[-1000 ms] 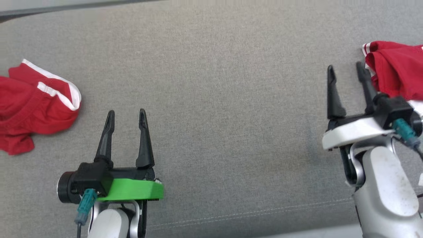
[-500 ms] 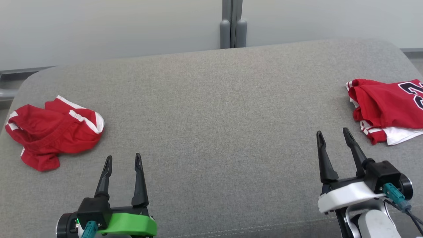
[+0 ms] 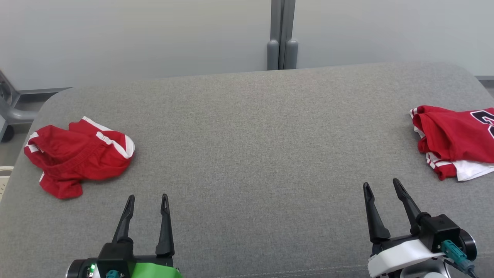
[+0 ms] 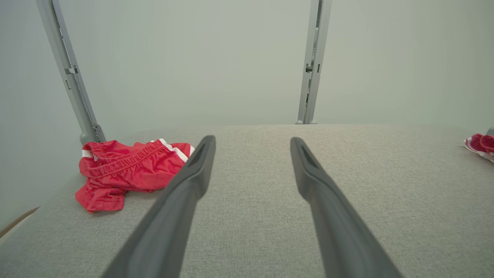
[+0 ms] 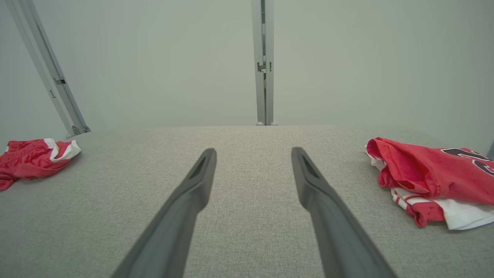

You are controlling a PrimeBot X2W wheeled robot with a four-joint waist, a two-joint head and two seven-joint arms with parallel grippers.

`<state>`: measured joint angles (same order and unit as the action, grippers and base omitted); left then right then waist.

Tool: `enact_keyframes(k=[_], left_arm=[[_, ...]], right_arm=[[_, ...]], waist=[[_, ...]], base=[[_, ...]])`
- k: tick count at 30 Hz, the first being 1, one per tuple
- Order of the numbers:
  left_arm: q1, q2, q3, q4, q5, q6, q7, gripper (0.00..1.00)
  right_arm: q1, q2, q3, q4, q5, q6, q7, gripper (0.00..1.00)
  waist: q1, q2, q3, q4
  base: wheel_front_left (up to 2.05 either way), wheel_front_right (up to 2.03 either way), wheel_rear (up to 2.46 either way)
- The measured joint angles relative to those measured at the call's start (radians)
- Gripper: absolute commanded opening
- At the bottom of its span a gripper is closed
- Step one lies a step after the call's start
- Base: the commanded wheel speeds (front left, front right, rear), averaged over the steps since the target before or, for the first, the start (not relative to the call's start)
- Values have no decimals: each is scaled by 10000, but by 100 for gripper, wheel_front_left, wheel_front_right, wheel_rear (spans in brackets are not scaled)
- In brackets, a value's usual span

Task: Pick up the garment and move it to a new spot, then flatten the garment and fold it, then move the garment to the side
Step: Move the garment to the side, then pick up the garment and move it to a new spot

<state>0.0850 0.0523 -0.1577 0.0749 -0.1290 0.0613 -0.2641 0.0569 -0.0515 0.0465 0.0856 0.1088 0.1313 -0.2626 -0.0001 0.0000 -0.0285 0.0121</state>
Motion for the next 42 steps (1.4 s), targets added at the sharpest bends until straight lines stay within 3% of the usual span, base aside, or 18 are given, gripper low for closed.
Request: enact_keyframes(k=[17,25,42], left_arm=[[-10,-10,-102,286,153,-33,0,100],[-131,-12,-121,245,-272,184,0,100],[-199,-13,-232,-272,-702,545,-2,100]], right_arm=[[36,8,98,38,35,0,0,100],[65,-6,437,48,44,0,0,100],[96,-54,909,-182,219,0,0,100]], waist=[[0,0,38,124],[0,0,86,362],[1,0,255,2162]], base=[[0,0,0],[0,0,0],[0,0,0]])
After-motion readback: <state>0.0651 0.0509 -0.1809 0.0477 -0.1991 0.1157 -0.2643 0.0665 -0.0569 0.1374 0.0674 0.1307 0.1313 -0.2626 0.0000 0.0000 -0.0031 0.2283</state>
